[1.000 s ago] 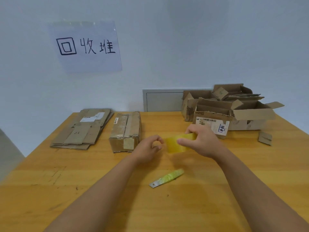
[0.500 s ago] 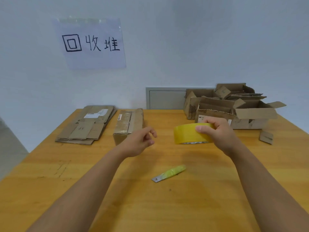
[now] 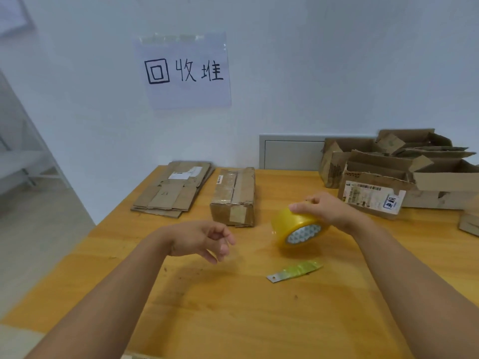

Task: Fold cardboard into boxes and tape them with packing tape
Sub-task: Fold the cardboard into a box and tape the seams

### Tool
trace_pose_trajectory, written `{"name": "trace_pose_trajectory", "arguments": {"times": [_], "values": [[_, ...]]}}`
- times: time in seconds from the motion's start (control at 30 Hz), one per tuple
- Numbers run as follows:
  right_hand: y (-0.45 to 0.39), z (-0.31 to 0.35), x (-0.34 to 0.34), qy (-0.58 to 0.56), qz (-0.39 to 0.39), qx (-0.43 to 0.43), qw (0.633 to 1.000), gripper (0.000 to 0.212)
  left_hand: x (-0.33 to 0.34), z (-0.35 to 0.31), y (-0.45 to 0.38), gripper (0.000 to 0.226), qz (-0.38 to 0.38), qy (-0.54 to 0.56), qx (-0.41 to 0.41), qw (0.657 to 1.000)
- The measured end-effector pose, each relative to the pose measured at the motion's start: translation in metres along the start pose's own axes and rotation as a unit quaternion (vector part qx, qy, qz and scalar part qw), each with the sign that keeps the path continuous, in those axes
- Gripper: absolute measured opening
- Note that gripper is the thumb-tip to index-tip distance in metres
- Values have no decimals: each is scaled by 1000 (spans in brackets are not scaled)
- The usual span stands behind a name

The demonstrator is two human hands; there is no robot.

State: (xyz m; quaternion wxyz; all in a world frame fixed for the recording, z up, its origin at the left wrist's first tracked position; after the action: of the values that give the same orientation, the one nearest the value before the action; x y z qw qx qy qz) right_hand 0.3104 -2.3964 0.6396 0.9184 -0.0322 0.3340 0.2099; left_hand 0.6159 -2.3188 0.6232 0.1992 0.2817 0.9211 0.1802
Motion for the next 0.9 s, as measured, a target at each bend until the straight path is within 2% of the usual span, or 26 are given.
{"name": "trace_pose_trajectory", "arguments": {"times": [0.1, 0.2, 0.33, 0.43, 0.47, 0.5, 0.57, 0.63, 0.77, 0.9], "values": [[-7, 14, -3, 92, 2, -35, 995, 35, 1, 8, -2, 28, -20, 17, 4, 1000], [-13, 27, 2, 188, -32, -18, 982, 39, 5, 14, -9, 25, -70, 54, 25, 996], [-15, 27, 15, 285, -37, 3, 958, 42, 12, 24, -15, 19, -89, 102, 8, 991], [-11, 24, 16, 339, -31, 24, 940, 85, 13, 29, -15, 12, -120, 146, 11, 982], [-10, 25, 16, 341, -30, 23, 939, 91, 12, 30, -14, 11, -136, 157, 18, 978], [-9, 25, 14, 336, -28, 17, 941, 87, 10, 30, -13, 9, -153, 163, 26, 974], [-8, 24, 14, 314, -31, -11, 949, 62, 5, 29, -11, 8, -187, 161, 42, 968], [-5, 25, 16, 266, -40, -33, 963, 50, 0, 25, -8, 7, -214, 158, 52, 963], [-4, 28, 24, 184, -20, -48, 982, 36, -8, 21, -1, 8, -259, 129, 48, 956], [-6, 34, 26, 175, -2, -55, 983, 20, -13, 19, 7, 14, -251, 111, 45, 961]]}}
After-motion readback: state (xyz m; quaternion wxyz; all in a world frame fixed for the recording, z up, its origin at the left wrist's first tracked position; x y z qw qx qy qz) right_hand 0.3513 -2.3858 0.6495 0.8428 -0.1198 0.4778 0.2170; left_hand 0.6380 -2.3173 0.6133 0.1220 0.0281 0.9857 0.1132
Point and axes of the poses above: each hand's wrist, its own y-axis away from the middle knuckle, its own x-axis out of the palm, z = x × y, the point moved 2 cm from there along -y, towards the middle knuckle, and after that the axes turned 3 degrees about y, right-handed, at the moved point
